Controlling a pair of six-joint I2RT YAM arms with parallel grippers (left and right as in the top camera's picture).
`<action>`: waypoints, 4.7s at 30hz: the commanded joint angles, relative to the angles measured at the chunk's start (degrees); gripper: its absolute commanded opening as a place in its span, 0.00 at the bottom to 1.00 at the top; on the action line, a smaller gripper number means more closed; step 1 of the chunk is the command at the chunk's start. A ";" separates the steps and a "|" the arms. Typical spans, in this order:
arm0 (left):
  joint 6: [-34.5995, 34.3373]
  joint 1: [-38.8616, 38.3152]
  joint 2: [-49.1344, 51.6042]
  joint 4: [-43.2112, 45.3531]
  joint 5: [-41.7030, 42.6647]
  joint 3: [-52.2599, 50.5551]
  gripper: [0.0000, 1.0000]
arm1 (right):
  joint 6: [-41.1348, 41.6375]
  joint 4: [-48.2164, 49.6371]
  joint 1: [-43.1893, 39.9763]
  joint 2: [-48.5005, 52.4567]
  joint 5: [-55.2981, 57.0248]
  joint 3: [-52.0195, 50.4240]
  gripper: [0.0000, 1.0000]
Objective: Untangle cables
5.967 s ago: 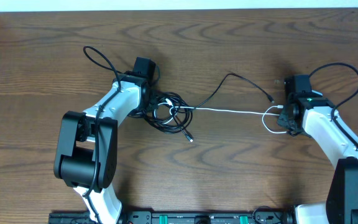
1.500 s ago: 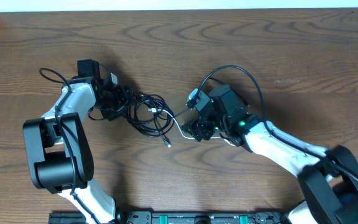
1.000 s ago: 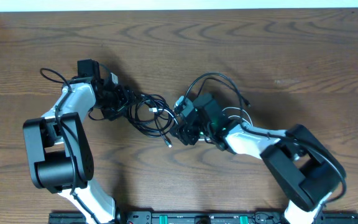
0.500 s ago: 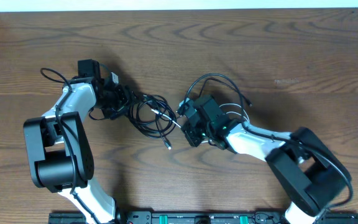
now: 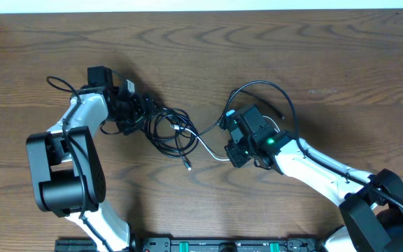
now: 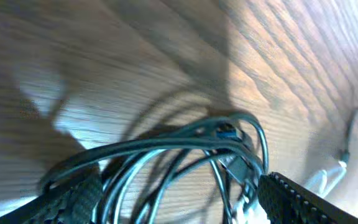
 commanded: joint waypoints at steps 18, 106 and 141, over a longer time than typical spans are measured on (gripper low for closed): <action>5.25 -6.99 -0.87 -0.35 7.43 -1.20 0.75 | 13.31 8.41 -0.90 2.64 -8.57 2.71 0.52; 4.13 -15.72 -5.92 0.04 -4.68 -0.74 0.66 | 19.26 -0.20 -4.09 4.87 -32.79 4.46 0.01; 1.68 -15.72 -4.59 2.45 -11.08 -1.33 0.67 | 1.18 -29.29 -9.22 -9.75 -37.38 12.50 0.01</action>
